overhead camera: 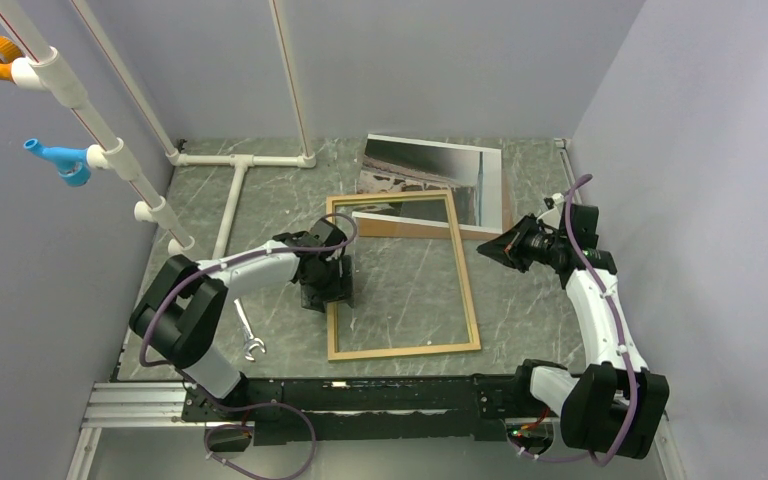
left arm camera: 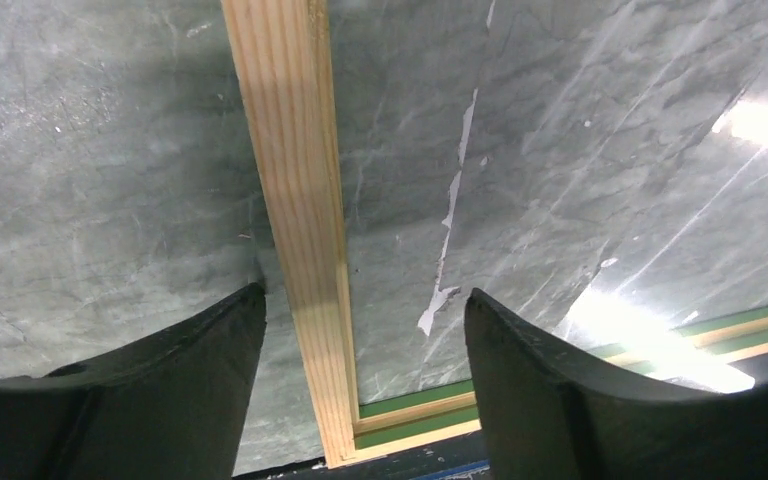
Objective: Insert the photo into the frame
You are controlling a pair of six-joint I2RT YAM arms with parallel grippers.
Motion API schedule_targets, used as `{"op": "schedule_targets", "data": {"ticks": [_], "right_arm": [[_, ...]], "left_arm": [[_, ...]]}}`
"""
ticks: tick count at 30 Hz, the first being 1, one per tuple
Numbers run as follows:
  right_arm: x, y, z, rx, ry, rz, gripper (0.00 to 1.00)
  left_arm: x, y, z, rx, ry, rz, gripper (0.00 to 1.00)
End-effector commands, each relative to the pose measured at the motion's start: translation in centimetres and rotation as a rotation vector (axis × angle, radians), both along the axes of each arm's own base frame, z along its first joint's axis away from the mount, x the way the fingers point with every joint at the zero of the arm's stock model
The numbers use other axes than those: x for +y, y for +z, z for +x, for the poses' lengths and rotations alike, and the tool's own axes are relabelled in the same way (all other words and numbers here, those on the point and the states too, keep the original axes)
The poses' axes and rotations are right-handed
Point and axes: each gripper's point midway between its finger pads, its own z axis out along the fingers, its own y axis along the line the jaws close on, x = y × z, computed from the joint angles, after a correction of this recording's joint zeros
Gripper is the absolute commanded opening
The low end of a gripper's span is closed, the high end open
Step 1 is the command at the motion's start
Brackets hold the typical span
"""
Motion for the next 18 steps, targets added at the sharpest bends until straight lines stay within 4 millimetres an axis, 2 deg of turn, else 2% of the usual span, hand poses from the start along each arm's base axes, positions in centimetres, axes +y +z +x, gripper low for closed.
{"op": "schedule_targets", "data": {"ticks": [1, 5, 11, 18], "right_arm": [[0.1, 1.0, 0.1, -0.047, -0.002, 0.013, 0.00], [0.1, 0.7, -0.2, -0.047, 0.006, 0.007, 0.00], [0.3, 0.4, -0.4, -0.044, 0.043, -0.001, 0.00], [0.2, 2.4, 0.1, -0.104, 0.095, -0.036, 0.00]], "left_arm": [[-1.0, 2.5, 1.2, -0.070, 0.016, -0.047, 0.80], [-0.4, 3.0, 1.2, -0.090, 0.015, -0.024, 0.90], [0.0, 3.1, 0.5, -0.096, -0.017, -0.026, 0.92], [-0.5, 2.7, 0.4, -0.089, -0.073, -0.055, 0.90]]}}
